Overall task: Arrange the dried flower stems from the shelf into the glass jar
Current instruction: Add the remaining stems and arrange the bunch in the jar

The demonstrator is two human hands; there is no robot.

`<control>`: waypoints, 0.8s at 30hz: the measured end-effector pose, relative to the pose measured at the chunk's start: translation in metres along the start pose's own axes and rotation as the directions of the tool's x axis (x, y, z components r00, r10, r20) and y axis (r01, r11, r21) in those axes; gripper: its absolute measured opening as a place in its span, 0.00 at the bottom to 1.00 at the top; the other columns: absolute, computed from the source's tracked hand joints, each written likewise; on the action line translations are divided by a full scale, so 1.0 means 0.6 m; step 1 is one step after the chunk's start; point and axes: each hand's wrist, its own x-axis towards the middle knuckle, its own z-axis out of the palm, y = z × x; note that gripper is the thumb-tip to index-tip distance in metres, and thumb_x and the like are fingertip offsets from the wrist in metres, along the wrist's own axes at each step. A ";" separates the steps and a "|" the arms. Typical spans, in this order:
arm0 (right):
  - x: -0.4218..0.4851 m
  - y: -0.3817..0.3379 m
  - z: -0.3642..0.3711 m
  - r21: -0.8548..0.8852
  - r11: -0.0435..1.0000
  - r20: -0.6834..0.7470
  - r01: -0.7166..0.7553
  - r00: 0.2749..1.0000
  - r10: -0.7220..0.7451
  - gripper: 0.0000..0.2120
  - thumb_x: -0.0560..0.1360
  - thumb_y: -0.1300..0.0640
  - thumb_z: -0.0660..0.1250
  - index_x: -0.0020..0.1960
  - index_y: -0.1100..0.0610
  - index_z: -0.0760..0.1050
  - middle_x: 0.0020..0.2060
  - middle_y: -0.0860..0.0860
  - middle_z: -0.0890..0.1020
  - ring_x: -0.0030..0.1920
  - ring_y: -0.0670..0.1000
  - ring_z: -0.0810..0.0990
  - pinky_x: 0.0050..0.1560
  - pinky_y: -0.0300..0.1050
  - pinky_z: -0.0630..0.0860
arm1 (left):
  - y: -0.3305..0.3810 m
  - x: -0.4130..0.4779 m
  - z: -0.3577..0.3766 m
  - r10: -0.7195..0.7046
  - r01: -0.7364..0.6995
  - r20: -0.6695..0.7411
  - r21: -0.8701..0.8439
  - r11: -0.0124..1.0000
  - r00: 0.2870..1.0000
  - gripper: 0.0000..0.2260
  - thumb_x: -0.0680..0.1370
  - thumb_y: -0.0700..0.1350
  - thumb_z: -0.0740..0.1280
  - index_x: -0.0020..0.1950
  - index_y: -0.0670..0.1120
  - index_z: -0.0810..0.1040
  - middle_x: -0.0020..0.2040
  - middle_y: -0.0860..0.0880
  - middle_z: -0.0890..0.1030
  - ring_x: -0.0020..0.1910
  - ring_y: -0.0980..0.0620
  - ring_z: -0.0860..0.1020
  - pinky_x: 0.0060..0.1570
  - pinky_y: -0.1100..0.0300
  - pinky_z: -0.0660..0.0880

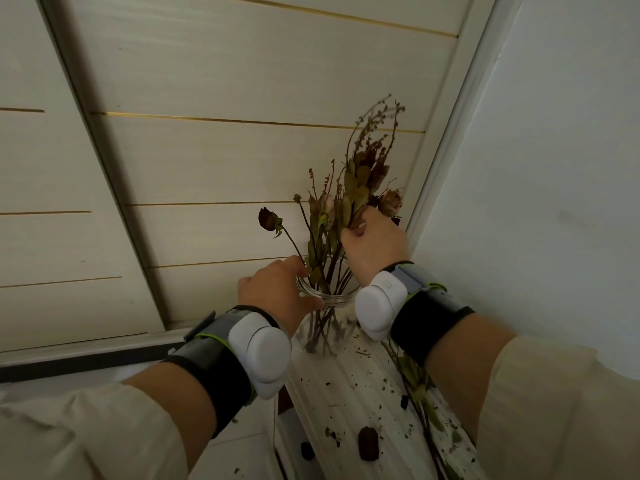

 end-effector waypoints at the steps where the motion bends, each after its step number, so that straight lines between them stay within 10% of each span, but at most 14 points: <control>1: -0.001 0.004 0.006 -0.029 1.000 0.011 -0.008 1.000 0.008 0.09 0.76 0.58 0.59 0.37 0.55 0.65 0.31 0.48 0.70 0.37 0.51 0.71 0.27 0.34 0.57 | 0.000 0.000 0.000 0.003 -0.003 0.002 0.004 1.000 1.000 0.21 0.71 0.61 0.69 0.59 0.53 0.72 0.58 0.51 0.78 0.56 0.47 0.77 0.60 0.52 0.71; 8: -0.009 0.011 0.025 -0.221 0.975 0.121 -0.032 0.991 0.060 0.10 0.76 0.57 0.61 0.52 0.61 0.76 0.52 0.58 0.81 0.53 0.59 0.79 0.42 0.42 0.69 | -0.003 0.002 0.001 0.020 -0.020 -0.006 0.010 1.000 1.000 0.21 0.71 0.61 0.68 0.59 0.54 0.72 0.58 0.51 0.78 0.57 0.47 0.76 0.61 0.51 0.71; 24: -0.038 0.041 -0.017 -0.141 0.987 0.140 -0.076 0.986 0.096 0.12 0.73 0.45 0.66 0.42 0.53 0.77 0.41 0.48 0.80 0.44 0.50 0.77 0.44 0.40 0.69 | -0.013 0.003 0.000 -0.037 0.039 0.012 -0.215 0.976 0.999 0.23 0.71 0.61 0.68 0.62 0.52 0.75 0.61 0.52 0.78 0.59 0.50 0.76 0.59 0.57 0.72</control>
